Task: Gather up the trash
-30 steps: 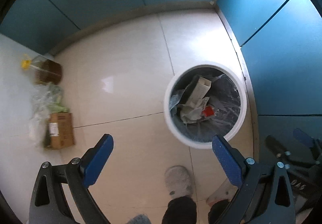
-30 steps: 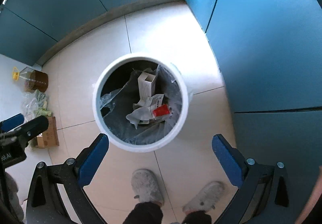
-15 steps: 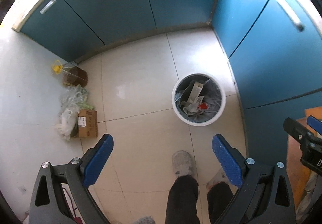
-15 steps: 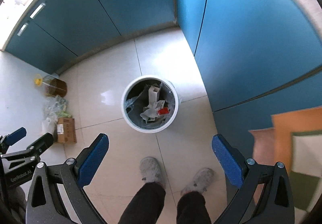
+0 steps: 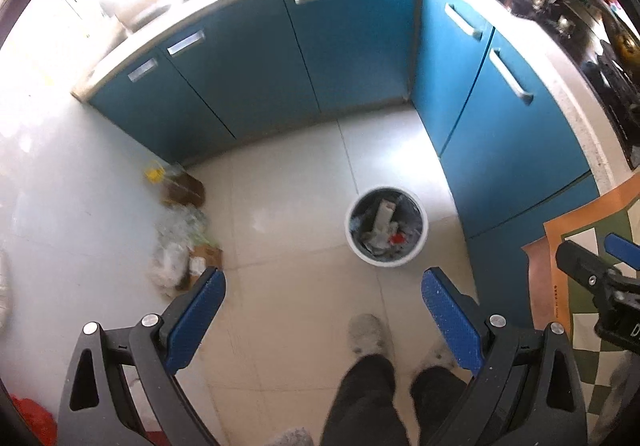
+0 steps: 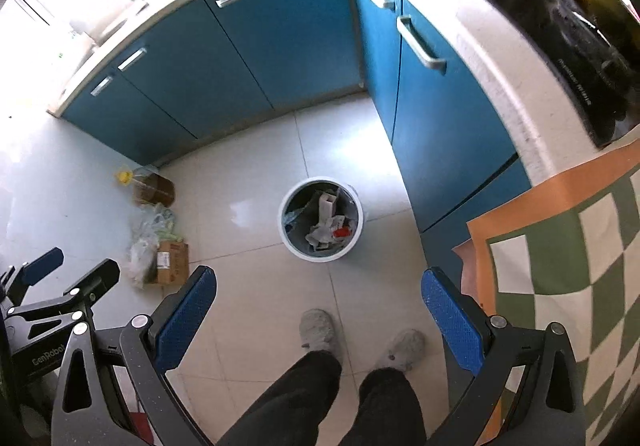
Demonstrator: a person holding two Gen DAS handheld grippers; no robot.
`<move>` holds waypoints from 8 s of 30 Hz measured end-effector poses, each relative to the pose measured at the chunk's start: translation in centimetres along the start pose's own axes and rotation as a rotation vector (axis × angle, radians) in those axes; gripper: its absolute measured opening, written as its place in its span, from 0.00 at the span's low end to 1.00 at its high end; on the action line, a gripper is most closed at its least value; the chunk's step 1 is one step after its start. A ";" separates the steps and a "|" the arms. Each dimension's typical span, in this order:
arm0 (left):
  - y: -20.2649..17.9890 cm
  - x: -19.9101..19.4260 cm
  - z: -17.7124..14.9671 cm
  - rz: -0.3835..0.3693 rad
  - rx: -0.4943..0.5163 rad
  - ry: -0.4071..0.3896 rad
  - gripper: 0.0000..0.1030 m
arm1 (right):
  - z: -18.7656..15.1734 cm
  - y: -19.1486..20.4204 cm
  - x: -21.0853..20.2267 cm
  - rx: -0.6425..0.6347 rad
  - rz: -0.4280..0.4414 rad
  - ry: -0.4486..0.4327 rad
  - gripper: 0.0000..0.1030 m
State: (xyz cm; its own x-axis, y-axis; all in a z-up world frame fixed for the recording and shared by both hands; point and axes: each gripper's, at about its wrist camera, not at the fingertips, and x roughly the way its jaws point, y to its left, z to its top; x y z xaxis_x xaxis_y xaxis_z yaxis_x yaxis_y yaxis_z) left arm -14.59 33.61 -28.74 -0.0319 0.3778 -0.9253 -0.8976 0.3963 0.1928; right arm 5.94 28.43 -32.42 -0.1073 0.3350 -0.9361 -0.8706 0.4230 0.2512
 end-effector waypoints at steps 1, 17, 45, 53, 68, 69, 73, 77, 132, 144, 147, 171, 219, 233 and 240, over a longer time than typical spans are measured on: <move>-0.2 -0.9 0.3 0.004 0.002 -0.018 0.97 | 0.0 -0.3 -0.7 0.011 0.016 -0.007 1.00; -32.5 -10.6 7.6 -0.248 0.528 -0.178 0.97 | -5.2 -34.1 -15.6 0.746 -0.077 -0.258 1.00; -62.6 -7.9 6.3 -0.429 0.853 -0.015 0.56 | -10.3 -65.0 -17.9 0.990 -0.391 -0.410 0.08; -47.9 -11.5 7.5 -0.478 0.625 -0.067 0.56 | -8.4 -54.5 -24.9 0.839 -0.372 -0.565 0.05; -15.0 -1.0 4.6 -0.261 0.162 0.048 0.55 | -2.7 -27.1 -22.4 0.458 -0.103 -0.464 0.05; -13.4 0.0 4.2 -0.247 0.136 0.062 0.55 | -2.1 -25.8 -21.5 0.438 -0.096 -0.450 0.05; -7.6 5.3 3.1 -0.203 0.043 0.124 0.55 | 0.6 -19.0 -14.8 0.336 -0.072 -0.359 0.05; -4.3 12.3 2.9 -0.190 -0.014 0.196 0.55 | 2.6 -12.3 -3.5 0.210 -0.103 -0.241 0.05; -0.8 29.1 -0.8 -0.158 -0.139 0.181 0.90 | -0.6 -1.7 29.2 -0.043 -0.250 -0.002 1.00; 2.1 5.8 -2.7 -0.167 -0.162 -0.003 0.90 | -3.4 0.6 3.1 -0.054 -0.209 -0.136 1.00; 2.3 1.3 -4.3 -0.168 -0.196 -0.028 0.90 | -4.6 0.6 -2.4 -0.060 -0.167 -0.167 1.00; 0.3 -19.8 -13.2 -0.383 -0.299 -0.186 1.00 | -12.7 -0.9 -25.1 -0.266 0.118 -0.216 1.00; 2.0 -19.8 -15.6 -0.401 -0.300 -0.132 1.00 | -14.4 -0.9 -23.6 -0.269 0.211 -0.111 1.00; 2.3 -19.6 -15.5 -0.447 -0.260 -0.124 1.00 | -14.9 -0.4 -23.7 -0.275 0.230 -0.098 1.00; 2.6 -19.4 -15.4 -0.452 -0.251 -0.119 1.00 | -14.9 -0.2 -23.6 -0.273 0.233 -0.092 1.00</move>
State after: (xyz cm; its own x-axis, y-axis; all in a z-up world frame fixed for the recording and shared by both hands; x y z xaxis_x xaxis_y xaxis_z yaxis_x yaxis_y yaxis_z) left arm -23.04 14.37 -15.33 0.4200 0.3138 -0.8515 -0.8882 0.3347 -0.3148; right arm 1.48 7.90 -14.05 -0.2848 0.4751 -0.8326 -0.9254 0.0903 0.3681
